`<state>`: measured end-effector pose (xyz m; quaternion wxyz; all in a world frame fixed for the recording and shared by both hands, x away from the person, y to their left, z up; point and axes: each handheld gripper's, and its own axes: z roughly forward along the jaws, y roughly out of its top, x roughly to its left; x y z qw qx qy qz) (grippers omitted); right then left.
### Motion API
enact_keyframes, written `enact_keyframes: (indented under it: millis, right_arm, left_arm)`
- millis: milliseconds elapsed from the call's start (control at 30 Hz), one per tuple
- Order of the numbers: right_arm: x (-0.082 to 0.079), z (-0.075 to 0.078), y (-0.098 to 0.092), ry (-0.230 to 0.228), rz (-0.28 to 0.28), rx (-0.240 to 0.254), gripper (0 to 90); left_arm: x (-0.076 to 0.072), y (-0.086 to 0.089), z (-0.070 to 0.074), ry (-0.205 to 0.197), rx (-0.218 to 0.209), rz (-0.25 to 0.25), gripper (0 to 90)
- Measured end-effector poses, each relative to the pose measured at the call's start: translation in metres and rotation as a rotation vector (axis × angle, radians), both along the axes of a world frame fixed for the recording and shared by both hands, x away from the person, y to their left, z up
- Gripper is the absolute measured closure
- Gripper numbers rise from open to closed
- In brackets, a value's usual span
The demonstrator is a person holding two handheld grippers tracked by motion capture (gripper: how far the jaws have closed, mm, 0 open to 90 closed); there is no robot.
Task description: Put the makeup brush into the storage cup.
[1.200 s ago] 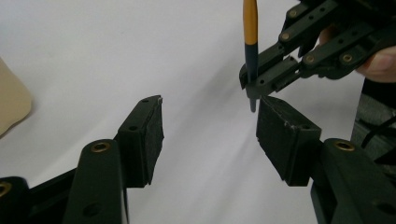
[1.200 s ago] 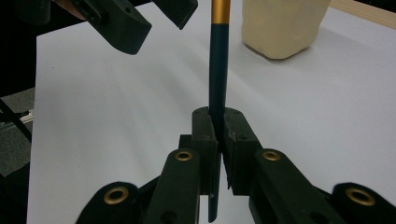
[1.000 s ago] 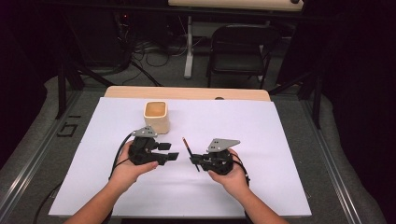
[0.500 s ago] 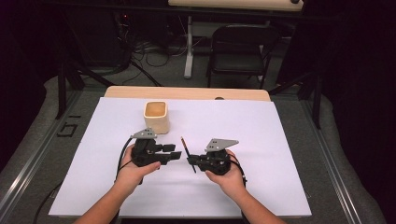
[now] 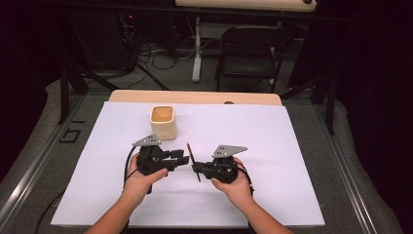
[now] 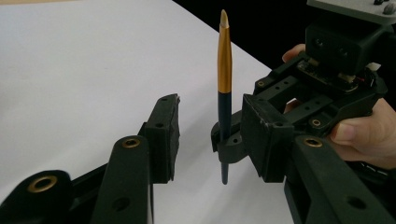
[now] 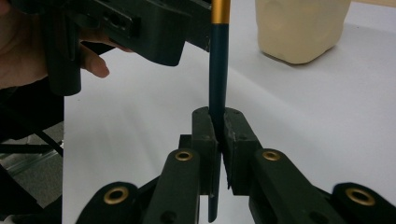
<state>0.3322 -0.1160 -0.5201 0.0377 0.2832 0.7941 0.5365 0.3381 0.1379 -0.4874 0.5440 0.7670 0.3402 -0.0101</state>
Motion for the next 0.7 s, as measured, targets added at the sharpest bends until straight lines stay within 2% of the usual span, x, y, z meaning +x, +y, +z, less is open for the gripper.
enact_keyframes:
  millis: [333,700]
  right_arm:
    - [-0.002,-0.004,0.001,0.025,-0.001,0.019,84.4]
    - [-0.004,-0.005,0.005,0.036,0.009,0.032,84.4]
  left_arm:
    - [0.0,-0.001,-0.002,0.013,-0.027,0.007,60.7]
    - [0.003,-0.01,0.004,0.007,-0.061,0.013,67.1]
